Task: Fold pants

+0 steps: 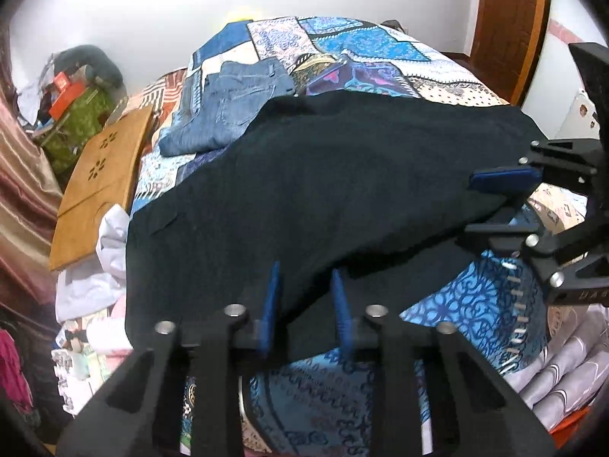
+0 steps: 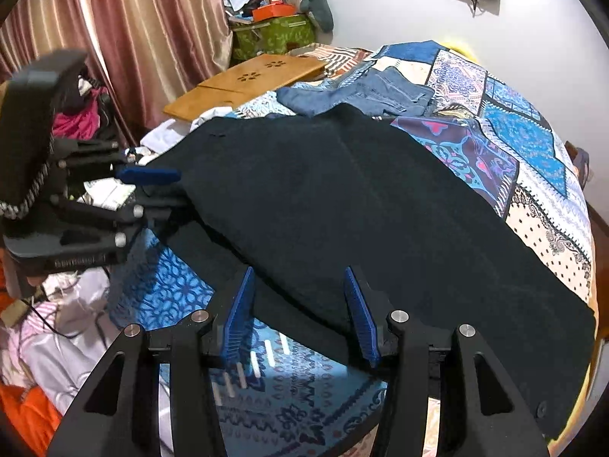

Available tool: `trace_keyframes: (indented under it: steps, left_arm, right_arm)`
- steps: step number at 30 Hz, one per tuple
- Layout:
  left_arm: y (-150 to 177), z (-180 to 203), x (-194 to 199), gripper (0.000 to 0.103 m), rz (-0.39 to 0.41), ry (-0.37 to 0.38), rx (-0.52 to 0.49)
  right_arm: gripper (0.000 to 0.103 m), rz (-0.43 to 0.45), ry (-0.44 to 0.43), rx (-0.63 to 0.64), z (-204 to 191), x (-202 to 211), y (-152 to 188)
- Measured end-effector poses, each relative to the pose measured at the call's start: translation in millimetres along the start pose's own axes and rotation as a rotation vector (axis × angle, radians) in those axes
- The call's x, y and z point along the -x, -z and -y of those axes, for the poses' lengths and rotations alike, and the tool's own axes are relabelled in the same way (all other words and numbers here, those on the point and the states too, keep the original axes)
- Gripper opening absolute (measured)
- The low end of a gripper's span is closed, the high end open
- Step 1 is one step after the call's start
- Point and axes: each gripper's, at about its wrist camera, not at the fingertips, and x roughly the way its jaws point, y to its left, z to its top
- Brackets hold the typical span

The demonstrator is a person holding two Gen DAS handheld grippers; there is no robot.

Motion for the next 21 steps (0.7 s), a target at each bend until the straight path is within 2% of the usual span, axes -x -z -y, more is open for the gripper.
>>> trace_keyframes:
  steps: [2, 4, 9, 14, 16, 21]
  left_arm:
    - [-1, 0, 0, 0.017, 0.010, -0.008, -0.006]
    - [0, 0, 4, 0.015, 0.017, -0.003, -0.007]
    - [4, -2, 15, 0.012, 0.034, 0.008, -0.001]
    - [13, -4, 19, 0.010, 0.024, 0.041, 0.019]
    - [19, -3, 15, 0.010, -0.003, 0.044, 0.026]
    - [25, -6, 22, 0.010, -0.013, 0.047, 0.031]
  right_arm:
    - [0.041, 0.009, 0.001, 0.006, 1, -3, 1]
    - [0.024, 0.018, 0.012, 0.015, 0, -3, 3]
    - [0.014, 0.059, 0.000, 0.008, -2, 8, 4]
    - [0.011, 0.062, -0.031, -0.001, -7, 15, 6]
    - [0.011, 0.041, -0.038, -0.012, -6, 12, 10]
    - [0.013, 0.030, -0.062, -0.099, 3, 13, 20]
